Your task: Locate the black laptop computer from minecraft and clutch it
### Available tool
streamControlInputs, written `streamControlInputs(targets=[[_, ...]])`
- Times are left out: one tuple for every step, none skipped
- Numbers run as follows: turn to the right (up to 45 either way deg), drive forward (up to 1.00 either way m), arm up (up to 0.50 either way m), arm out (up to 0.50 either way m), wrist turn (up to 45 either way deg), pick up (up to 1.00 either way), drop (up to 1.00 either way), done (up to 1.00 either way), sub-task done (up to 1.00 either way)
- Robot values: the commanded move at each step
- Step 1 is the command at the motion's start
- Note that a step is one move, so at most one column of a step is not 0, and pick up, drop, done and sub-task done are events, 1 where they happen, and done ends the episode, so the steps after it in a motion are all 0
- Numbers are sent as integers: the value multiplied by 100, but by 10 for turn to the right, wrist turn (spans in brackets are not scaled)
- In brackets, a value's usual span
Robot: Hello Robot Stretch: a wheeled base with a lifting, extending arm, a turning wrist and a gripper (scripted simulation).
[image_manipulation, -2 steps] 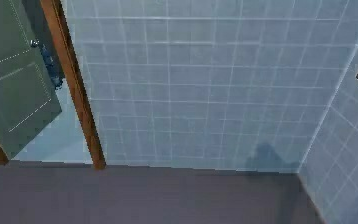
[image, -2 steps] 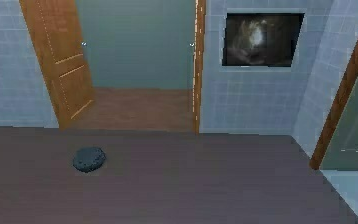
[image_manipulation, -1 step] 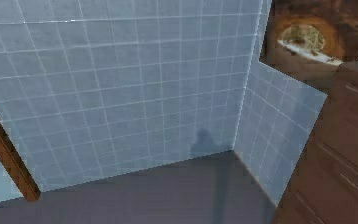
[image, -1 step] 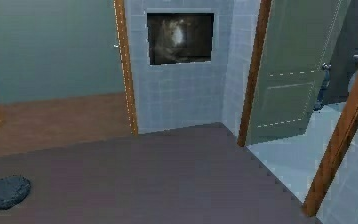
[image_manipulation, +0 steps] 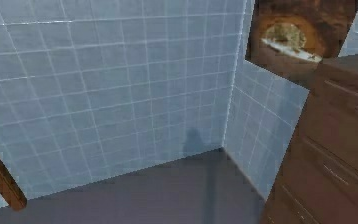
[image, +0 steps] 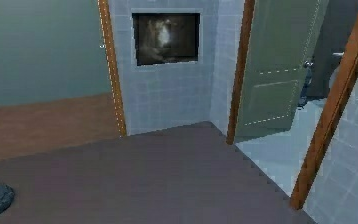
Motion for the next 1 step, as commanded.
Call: streamControlInputs(targets=[[0, 70, 0, 0, 0, 0, 0, 0, 0]])
